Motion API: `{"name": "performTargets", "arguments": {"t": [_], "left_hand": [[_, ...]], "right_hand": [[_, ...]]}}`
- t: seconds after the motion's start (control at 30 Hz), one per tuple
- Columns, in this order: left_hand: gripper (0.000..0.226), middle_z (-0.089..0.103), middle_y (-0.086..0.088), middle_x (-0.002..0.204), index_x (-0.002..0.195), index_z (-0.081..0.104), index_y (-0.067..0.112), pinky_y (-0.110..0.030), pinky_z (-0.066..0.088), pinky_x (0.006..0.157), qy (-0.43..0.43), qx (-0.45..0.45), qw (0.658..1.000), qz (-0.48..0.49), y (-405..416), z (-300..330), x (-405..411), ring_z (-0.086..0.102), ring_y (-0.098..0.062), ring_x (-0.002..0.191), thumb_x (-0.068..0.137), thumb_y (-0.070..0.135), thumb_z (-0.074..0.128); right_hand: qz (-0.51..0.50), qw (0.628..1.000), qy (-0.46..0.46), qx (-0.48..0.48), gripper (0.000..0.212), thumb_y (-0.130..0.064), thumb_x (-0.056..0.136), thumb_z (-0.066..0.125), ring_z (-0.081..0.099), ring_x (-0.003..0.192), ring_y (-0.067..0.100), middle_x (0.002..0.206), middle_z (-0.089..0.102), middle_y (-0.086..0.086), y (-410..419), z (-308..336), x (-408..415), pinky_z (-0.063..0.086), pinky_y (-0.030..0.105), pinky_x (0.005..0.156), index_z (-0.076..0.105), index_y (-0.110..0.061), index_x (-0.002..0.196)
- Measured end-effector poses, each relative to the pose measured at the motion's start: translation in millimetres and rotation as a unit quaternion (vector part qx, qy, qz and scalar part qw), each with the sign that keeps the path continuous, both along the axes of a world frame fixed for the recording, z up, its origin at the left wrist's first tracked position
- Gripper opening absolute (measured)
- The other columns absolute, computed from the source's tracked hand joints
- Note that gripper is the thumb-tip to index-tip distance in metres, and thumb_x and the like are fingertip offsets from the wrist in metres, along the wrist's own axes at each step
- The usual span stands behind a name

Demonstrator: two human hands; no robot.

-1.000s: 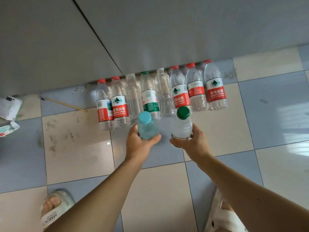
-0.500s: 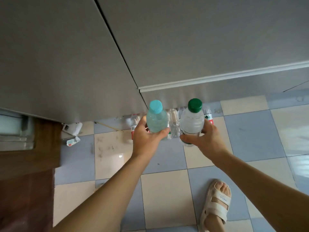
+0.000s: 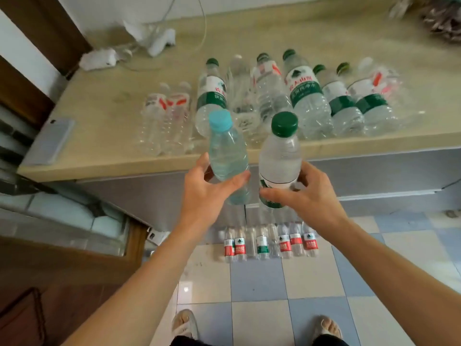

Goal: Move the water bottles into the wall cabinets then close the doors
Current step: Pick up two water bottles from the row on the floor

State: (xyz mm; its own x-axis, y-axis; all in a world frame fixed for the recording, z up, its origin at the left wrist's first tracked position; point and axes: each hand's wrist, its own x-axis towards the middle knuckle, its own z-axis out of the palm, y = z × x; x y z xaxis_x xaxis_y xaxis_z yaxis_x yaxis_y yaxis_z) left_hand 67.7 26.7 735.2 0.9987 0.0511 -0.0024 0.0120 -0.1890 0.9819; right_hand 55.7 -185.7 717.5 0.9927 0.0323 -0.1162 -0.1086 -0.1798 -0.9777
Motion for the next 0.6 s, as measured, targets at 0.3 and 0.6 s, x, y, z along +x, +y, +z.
{"name": "performTargets", "arguments": {"t": [0.3,0.6], "left_hand": [[0.038,0.077,0.016,0.098,0.108,0.071,0.028,-0.011,0.054,0.069,-0.165,-0.031,0.985,-0.049,116,202,71,0.073,-0.001,0.09,0.075,0.026,0.088],[0.031,0.078,0.003,0.096,0.107,0.073,0.018,-0.02,0.058,0.069,-0.266,-0.04,0.96,-0.083,192,372,120,0.075,-0.013,0.087,0.079,0.025,0.086]], "right_hand": [[-0.057,0.987,-0.149,0.004,0.063,-0.052,0.055,0.091,0.073,0.094,0.004,0.101,0.077,-0.015,115,201,63,0.059,0.033,0.083,0.066,-0.037,0.111],[-0.087,0.963,-0.252,0.041,0.049,-0.043,0.058,0.091,0.074,0.095,0.008,0.102,0.078,-0.009,188,378,98,0.058,0.035,0.084,0.073,-0.038,0.104]]}}
